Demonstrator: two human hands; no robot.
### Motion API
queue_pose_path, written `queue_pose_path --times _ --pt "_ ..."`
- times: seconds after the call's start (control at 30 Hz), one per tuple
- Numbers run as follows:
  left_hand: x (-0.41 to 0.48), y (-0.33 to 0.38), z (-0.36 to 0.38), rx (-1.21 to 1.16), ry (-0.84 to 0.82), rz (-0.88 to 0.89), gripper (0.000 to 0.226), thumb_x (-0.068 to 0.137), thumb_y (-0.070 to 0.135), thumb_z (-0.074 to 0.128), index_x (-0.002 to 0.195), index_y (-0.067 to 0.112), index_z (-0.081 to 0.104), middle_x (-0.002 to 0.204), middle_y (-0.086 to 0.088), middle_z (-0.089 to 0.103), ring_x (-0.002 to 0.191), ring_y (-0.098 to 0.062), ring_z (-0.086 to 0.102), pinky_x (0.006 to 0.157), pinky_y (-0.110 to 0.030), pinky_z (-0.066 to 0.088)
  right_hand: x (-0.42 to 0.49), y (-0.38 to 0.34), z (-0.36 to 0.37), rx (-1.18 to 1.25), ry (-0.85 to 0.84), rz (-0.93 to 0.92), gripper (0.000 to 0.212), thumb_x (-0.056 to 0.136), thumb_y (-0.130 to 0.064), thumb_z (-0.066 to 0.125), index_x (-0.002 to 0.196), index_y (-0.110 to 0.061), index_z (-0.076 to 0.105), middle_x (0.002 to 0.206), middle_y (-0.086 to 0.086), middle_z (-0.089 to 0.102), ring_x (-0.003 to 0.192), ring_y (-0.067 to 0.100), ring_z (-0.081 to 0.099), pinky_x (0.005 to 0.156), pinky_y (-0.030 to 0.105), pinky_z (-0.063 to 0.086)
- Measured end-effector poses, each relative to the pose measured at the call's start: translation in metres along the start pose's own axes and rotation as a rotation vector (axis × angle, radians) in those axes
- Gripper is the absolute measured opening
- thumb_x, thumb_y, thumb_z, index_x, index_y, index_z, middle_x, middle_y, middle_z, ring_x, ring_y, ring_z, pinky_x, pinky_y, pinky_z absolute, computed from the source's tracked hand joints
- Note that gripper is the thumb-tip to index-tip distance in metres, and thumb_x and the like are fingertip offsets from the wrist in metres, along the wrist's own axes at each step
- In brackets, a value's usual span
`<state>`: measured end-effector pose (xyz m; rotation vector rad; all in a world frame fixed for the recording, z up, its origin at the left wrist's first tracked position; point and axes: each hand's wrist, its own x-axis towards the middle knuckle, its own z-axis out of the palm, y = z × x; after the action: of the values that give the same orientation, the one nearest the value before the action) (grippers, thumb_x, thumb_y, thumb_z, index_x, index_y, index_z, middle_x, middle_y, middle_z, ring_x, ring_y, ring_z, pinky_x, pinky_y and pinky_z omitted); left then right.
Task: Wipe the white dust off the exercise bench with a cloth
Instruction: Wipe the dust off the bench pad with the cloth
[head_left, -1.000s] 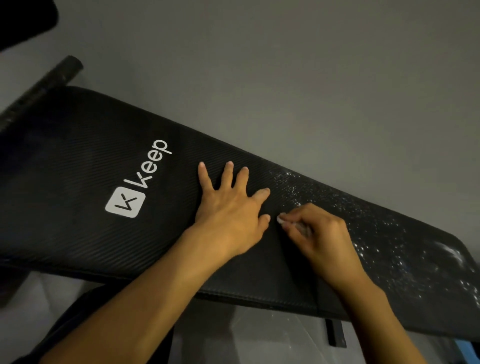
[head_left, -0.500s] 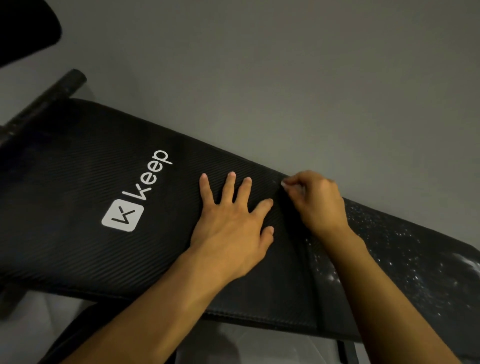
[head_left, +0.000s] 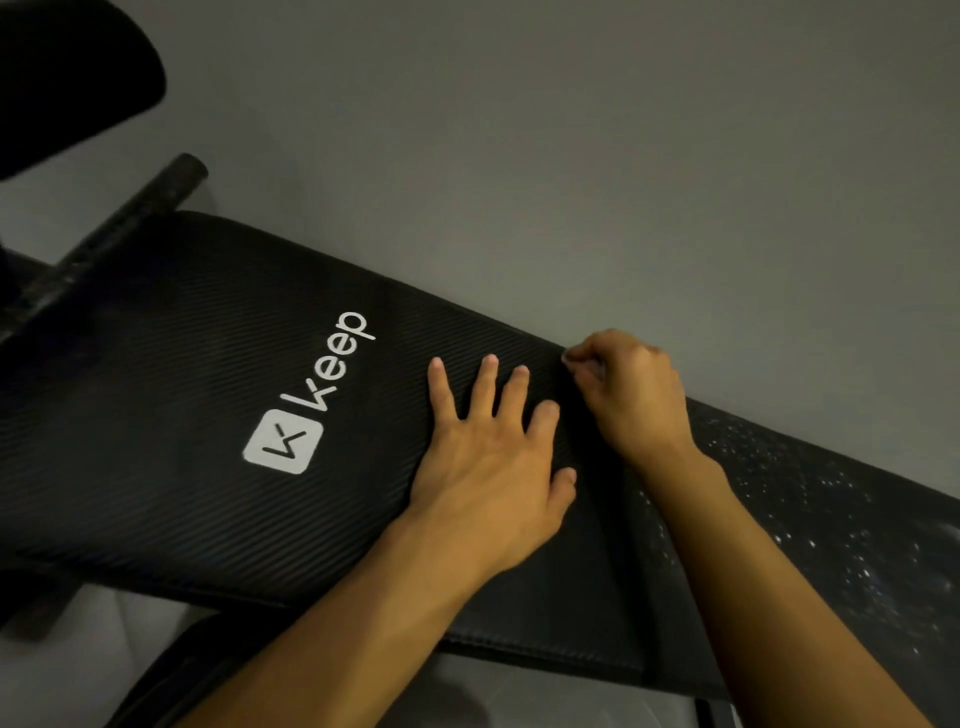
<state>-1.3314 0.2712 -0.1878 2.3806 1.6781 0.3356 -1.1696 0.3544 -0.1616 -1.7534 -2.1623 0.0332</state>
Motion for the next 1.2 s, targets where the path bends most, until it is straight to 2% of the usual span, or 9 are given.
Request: queue_pose_path --times 0.13,0.2,0.3,0.47,0.53,0.7,0.87,1.07,1.2 --pt "0.002 0.000 0.001 -0.005 0.000 0.004 0.064 0.102 0.058 0.033 0.154 0.021 0.026 0.171 -0.014 0.003 0.157 -0.039 -0.010 0.115 -0.075 -0.011 -0.024 -0.004 -0.005 0.093 -0.090 -0.080 0.011 0.093 -0.031 0.067 0.103 -0.029 0.072 0.103 -0.016 0.071 0.093 0.008 0.068 0.078 0.042 0.059" --pt "0.002 -0.001 0.001 0.005 -0.003 0.005 0.065 0.102 0.058 0.032 0.156 0.022 0.023 0.171 -0.014 0.002 0.157 -0.039 -0.010 0.115 -0.075 -0.010 -0.021 0.008 -0.011 0.017 -0.071 -0.010 0.013 0.094 -0.041 0.064 0.102 -0.033 0.070 0.099 -0.015 0.070 0.089 0.009 0.067 0.075 0.044 0.059" --pt "0.001 -0.001 0.000 -0.003 -0.003 0.006 0.064 0.104 0.057 0.029 0.158 0.023 0.022 0.171 -0.013 0.002 0.157 -0.038 -0.009 0.117 -0.074 -0.009 -0.021 0.014 -0.017 -0.024 -0.038 0.055 0.012 0.095 -0.039 0.062 0.103 -0.032 0.069 0.099 -0.012 0.069 0.088 0.011 0.067 0.075 0.046 0.059" --pt "-0.002 -0.002 -0.003 -0.010 0.004 0.025 0.056 0.107 0.049 0.022 0.157 0.024 0.024 0.171 -0.015 0.002 0.157 -0.039 -0.009 0.117 -0.074 -0.007 -0.094 -0.012 -0.035 0.084 -0.130 -0.066 0.012 0.093 -0.037 0.059 0.096 -0.029 0.068 0.090 -0.013 0.060 0.077 0.006 0.062 0.065 0.037 0.057" --pt "-0.002 -0.002 -0.002 -0.004 0.010 0.035 0.055 0.107 0.048 0.025 0.157 0.025 0.025 0.171 -0.017 0.004 0.157 -0.041 -0.007 0.116 -0.075 -0.006 -0.116 -0.010 -0.048 0.098 -0.199 -0.061 0.015 0.091 -0.043 0.058 0.095 -0.033 0.067 0.094 -0.016 0.061 0.082 0.005 0.064 0.067 0.032 0.058" --pt "-0.002 -0.002 0.000 0.002 -0.002 0.043 0.053 0.105 0.052 0.028 0.156 0.038 0.023 0.171 -0.014 0.003 0.157 -0.040 -0.008 0.117 -0.074 -0.008 -0.110 0.005 -0.047 -0.097 -0.102 -0.030 0.013 0.093 -0.036 0.058 0.103 -0.034 0.066 0.098 -0.018 0.055 0.079 0.002 0.060 0.067 0.033 0.059" --pt "-0.004 -0.004 0.003 0.003 0.003 0.068 0.053 0.103 0.056 0.028 0.155 0.045 0.026 0.170 -0.015 0.006 0.157 -0.038 -0.005 0.118 -0.073 -0.008 -0.168 -0.020 -0.049 0.129 -0.169 -0.103 0.013 0.100 -0.036 0.056 0.095 -0.028 0.065 0.091 -0.012 0.056 0.075 0.009 0.062 0.064 0.037 0.054" --pt "-0.009 0.005 -0.001 -0.092 -0.045 0.263 0.054 0.101 0.062 0.024 0.152 0.050 0.033 0.171 -0.004 0.011 0.158 -0.027 -0.004 0.123 -0.066 -0.004 -0.182 0.009 -0.059 -0.086 -0.053 0.004 0.009 0.090 -0.030 0.065 0.099 -0.034 0.064 0.090 -0.017 0.051 0.067 0.007 0.057 0.053 0.035 0.052" --pt "-0.019 0.018 0.006 -0.030 -0.069 0.325 0.052 0.104 0.058 0.028 0.155 0.049 0.027 0.171 -0.006 0.008 0.158 -0.029 -0.004 0.122 -0.068 -0.006 -0.199 0.002 -0.054 0.081 -0.073 -0.032 0.006 0.097 -0.031 0.060 0.094 -0.029 0.065 0.089 -0.012 0.055 0.072 0.010 0.062 0.058 0.037 0.053"
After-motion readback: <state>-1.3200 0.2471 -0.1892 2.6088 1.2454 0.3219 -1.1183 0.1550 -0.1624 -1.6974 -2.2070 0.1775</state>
